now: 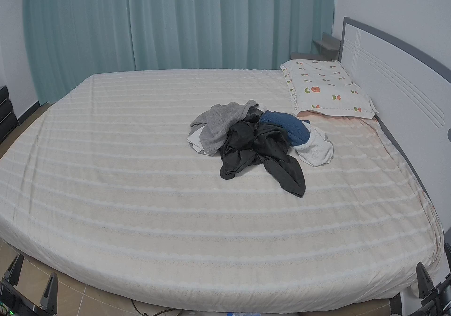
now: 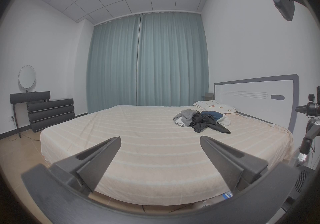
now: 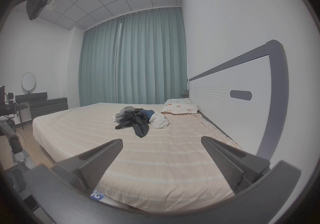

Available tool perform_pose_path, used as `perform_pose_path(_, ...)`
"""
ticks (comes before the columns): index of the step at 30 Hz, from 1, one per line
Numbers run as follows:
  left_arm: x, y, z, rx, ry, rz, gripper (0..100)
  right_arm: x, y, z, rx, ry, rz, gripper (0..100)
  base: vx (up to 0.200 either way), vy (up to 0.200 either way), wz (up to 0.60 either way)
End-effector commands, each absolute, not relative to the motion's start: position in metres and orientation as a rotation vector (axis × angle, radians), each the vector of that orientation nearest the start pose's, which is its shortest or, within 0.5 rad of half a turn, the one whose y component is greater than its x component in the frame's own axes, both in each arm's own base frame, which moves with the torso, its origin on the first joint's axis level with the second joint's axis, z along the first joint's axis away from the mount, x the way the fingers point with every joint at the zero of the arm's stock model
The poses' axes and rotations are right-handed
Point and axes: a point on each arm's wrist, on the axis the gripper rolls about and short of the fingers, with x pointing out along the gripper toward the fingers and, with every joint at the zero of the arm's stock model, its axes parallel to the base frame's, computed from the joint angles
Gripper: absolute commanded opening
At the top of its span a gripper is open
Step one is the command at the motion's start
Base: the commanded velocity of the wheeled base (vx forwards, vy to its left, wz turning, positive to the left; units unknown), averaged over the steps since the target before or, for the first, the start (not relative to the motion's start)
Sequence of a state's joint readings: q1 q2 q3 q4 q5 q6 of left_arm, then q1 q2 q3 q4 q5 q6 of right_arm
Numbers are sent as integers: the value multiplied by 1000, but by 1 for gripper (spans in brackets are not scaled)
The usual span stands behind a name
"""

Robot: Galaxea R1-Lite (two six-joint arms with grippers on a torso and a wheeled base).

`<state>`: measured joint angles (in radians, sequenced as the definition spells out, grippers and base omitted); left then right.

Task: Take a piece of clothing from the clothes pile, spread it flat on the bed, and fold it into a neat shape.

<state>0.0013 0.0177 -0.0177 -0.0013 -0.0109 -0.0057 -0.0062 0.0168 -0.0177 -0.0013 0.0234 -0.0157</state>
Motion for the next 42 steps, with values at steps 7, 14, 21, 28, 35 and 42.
perform_pose_path(7,-23,0,76,-6,0,-9,100,-23,1,76,-20,3,23,100,0,0,0)
perform_pose_path(14,-23,0,76,-6,-2,-9,100,-24,1,175,70,-107,51,100,0,0,0)
perform_pose_path(21,-23,0,76,-6,-2,-9,100,79,10,178,102,374,195,100,0,0,0)
perform_pose_path(28,-23,0,76,-5,-2,-9,100,190,39,140,120,529,257,100,0,0,0)
perform_pose_path(35,-23,0,77,-6,-3,-9,100,260,55,101,91,536,158,100,0,0,0)
perform_pose_path(42,-23,0,76,-6,-2,-9,100,339,82,73,246,550,120,100,0,0,0)
